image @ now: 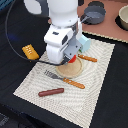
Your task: Interact with the objects in diverse but meaningful ways.
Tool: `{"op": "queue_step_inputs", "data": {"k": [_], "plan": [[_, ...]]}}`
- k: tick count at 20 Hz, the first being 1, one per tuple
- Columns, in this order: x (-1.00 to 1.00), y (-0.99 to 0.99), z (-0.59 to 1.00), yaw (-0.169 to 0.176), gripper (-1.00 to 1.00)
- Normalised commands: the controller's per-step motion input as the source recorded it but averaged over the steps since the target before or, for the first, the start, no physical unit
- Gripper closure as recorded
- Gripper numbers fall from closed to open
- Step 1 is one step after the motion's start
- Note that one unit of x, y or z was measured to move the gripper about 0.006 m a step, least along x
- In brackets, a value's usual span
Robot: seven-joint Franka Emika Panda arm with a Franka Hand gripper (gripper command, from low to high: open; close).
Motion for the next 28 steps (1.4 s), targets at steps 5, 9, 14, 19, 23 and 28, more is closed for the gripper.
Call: {"op": "queue_step_inputs", "data": {"k": [5, 9, 14, 19, 23, 28], "plan": [[0.22, -0.07, 0.15, -0.001, -1.00], [0.17, 0.00, 0.80, -0.017, -1.00], [0.08, 0.01, 0.94, -0.025, -1.00], [-0.10, 0.11, 0.98, -0.051, -1.00], [-0.37, 0.28, 0.79, -0.033, -1.00], [-0.52, 0.50, 0.53, -0.036, -1.00]]}}
